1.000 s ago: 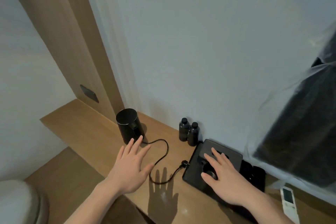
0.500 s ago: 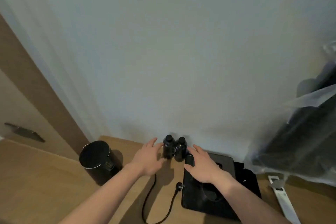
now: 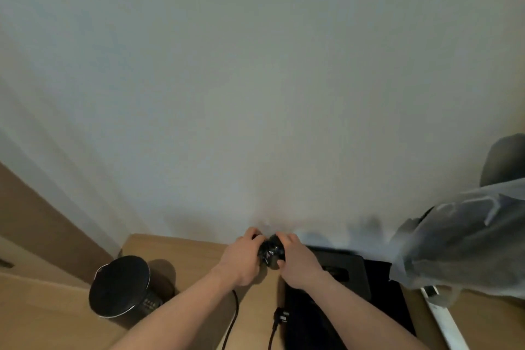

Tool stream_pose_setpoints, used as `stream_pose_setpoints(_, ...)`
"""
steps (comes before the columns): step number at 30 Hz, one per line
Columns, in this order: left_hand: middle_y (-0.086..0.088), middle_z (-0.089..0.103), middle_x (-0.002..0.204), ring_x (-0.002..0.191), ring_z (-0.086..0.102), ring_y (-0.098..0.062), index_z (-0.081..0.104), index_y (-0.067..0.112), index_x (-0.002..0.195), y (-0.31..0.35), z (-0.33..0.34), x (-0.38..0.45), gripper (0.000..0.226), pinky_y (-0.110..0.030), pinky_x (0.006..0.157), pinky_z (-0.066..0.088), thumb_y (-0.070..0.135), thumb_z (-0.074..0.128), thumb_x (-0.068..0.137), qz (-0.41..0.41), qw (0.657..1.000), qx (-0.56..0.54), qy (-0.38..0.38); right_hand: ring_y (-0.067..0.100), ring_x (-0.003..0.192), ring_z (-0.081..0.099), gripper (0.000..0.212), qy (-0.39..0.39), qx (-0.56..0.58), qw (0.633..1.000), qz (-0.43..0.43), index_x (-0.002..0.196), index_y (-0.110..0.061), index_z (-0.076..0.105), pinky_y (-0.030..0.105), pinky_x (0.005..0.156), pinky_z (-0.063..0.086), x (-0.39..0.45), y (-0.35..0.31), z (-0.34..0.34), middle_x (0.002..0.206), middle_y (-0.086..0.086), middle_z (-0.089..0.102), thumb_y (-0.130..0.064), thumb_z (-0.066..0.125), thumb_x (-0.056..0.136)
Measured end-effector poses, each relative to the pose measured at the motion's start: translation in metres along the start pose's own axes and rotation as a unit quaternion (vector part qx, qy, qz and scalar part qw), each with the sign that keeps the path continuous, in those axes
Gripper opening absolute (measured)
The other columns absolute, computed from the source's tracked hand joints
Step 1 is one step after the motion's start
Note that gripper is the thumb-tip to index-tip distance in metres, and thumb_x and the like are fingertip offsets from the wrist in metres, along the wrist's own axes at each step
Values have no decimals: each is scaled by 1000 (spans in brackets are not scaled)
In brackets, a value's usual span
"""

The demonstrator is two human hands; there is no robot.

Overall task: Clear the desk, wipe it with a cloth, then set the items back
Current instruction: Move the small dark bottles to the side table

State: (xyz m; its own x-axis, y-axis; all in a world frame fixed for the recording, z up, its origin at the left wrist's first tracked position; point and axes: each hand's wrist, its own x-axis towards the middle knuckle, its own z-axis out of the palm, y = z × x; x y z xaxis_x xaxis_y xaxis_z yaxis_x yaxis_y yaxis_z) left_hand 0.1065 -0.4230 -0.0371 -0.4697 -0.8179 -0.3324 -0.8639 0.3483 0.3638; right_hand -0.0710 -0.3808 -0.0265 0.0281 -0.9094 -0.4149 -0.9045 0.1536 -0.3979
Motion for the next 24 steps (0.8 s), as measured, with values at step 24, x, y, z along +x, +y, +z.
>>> stream_pose_setpoints(24,29,64,111,102,62,4,65,40,115,33,-61,-215,32,-30,89,56,19,74,92,19,937,-248,245,-4,113,53,34,171,238,953,-81,134,-39,55,18,102,48,-204,-43,-42,123,-30,47,-28,62,102)
